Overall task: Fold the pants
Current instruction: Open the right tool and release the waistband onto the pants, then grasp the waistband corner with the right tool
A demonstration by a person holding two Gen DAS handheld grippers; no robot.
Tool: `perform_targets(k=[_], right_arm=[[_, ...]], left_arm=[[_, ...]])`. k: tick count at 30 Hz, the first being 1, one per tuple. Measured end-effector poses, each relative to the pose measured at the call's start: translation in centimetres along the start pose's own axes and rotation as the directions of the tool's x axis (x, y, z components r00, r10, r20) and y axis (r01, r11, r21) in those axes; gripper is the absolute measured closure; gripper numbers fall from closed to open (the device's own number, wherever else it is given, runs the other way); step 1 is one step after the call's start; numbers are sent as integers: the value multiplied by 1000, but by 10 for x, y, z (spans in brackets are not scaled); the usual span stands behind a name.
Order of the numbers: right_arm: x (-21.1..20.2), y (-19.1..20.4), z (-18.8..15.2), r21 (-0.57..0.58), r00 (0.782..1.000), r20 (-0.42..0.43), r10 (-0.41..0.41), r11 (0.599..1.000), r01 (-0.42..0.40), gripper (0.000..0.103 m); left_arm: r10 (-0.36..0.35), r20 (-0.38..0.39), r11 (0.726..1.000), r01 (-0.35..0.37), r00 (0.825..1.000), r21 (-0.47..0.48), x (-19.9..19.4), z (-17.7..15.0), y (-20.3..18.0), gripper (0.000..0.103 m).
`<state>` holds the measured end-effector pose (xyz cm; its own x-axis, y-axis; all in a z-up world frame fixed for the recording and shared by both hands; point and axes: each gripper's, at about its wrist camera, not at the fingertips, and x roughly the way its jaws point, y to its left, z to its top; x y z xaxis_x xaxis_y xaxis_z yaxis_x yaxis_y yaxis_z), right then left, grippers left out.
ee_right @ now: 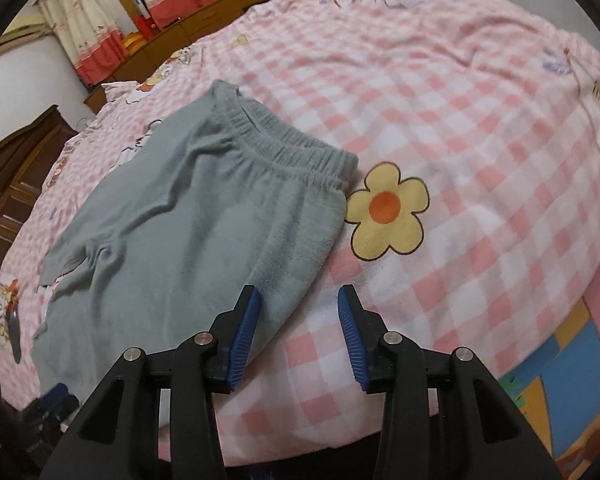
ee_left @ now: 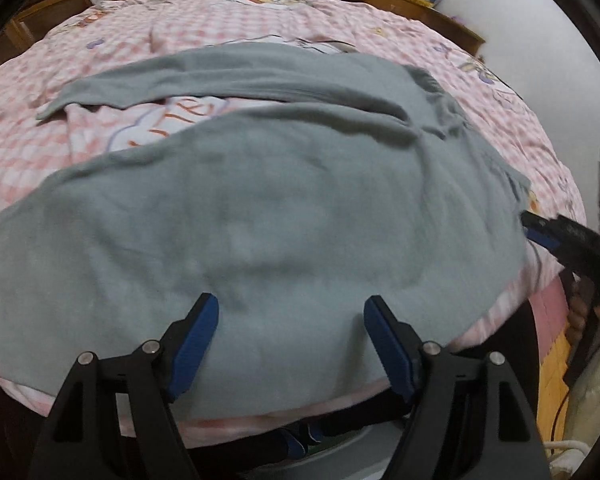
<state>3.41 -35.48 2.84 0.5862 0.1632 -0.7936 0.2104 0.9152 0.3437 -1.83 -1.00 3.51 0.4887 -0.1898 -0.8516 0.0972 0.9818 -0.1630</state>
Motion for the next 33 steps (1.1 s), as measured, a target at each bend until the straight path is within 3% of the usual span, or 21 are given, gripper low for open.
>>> perform_targets(k=[6, 16, 23, 24, 26, 29, 33], right_arm=[[-1, 3, 13, -30, 999, 23, 50, 998, -49, 62], [23, -6, 13, -7, 996, -23, 90, 996, -90, 62], [16, -3, 9, 3, 997, -10, 74, 997, -74, 63], [13, -1, 9, 1, 997, -4, 71, 997, -71, 64], [11, 8, 12, -70, 996, -3, 94, 993, -94, 81], [4, 11, 17, -126, 993, 15, 119, 985, -116, 97], [-16, 14, 28, -121, 979, 50, 196, 975, -188, 98]], left_arm=[[-66, -5, 996, 66, 998, 60, 2, 1, -20, 24], [-155, -17, 972, 156, 988, 174, 15, 17, -78, 24], [-157, -27, 952, 159, 987, 263, 20, 12, -112, 24], [-156, -32, 950, 159, 987, 269, 21, 10, -115, 24], [-160, -43, 947, 166, 986, 275, 22, 7, -118, 24], [-170, -51, 940, 178, 984, 291, 24, 7, -123, 24], [-191, -45, 926, 195, 981, 323, 26, 12, -138, 24]])
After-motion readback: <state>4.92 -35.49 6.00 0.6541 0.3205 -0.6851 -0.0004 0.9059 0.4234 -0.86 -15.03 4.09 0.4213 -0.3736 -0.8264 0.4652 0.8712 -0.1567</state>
